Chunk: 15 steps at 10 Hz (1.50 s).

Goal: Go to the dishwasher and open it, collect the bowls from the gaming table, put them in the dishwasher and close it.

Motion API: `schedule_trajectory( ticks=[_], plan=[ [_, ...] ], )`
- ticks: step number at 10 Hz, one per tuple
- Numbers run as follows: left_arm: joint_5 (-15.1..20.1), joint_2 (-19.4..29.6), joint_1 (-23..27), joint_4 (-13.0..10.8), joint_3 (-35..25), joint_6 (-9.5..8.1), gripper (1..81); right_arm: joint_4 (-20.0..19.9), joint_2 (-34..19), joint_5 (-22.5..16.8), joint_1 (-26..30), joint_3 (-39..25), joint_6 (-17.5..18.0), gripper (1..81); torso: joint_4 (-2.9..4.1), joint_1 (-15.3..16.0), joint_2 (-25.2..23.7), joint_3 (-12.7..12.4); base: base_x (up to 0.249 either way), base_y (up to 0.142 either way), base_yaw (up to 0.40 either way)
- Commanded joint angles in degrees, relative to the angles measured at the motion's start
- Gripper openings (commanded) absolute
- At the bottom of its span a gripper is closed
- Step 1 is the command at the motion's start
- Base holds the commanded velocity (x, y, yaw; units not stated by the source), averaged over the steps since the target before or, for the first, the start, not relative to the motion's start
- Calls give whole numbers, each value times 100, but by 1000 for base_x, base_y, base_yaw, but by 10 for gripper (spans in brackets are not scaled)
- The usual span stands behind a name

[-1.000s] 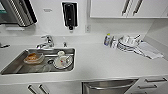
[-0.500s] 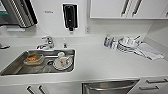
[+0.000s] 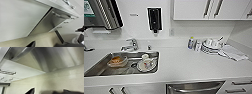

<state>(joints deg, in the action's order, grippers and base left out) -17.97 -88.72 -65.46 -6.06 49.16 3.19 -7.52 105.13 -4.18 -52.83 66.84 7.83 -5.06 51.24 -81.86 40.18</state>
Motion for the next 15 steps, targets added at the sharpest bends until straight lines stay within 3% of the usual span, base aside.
schedule_trajectory(
  ticks=[1, 2, 3, 7, 9, 15],
  plan=[
    [127, 311, 301, -106, -135, 32, 811, -162, -587, -249, 882, -567, 543, 811, 0, 365, -564, 0, 0, 0, 0],
    [118, 284, 301, -114, -143, 24, 811, -162, -535, -493, 1068, -586, 744, 811, 0, 498, -778, 0, 0, 0, 0],
    [101, 267, 293, -124, -153, 32, 811, -162, -464, -689, 1322, -594, 993, 811, 0, 260, -419, 0, 0, 0, 0],
    [48, 231, 301, -132, -161, 32, 811, -153, -279, -1085, 1849, -559, 1863, 811, 0, 505, -808, 0, 0, 0, 0],
    [48, 126, 372, -132, -109, 41, 811, -153, -25, -1296, 2000, -296, 2267, 811, 0, 505, -804, 0, 0, 0, 0],
    [39, -50, 627, -229, -117, 67, 811, -92, 757, -1770, 2658, 452, 3971, 811, 0, 505, -804, 0, 0, 0, 0]
  ],
)
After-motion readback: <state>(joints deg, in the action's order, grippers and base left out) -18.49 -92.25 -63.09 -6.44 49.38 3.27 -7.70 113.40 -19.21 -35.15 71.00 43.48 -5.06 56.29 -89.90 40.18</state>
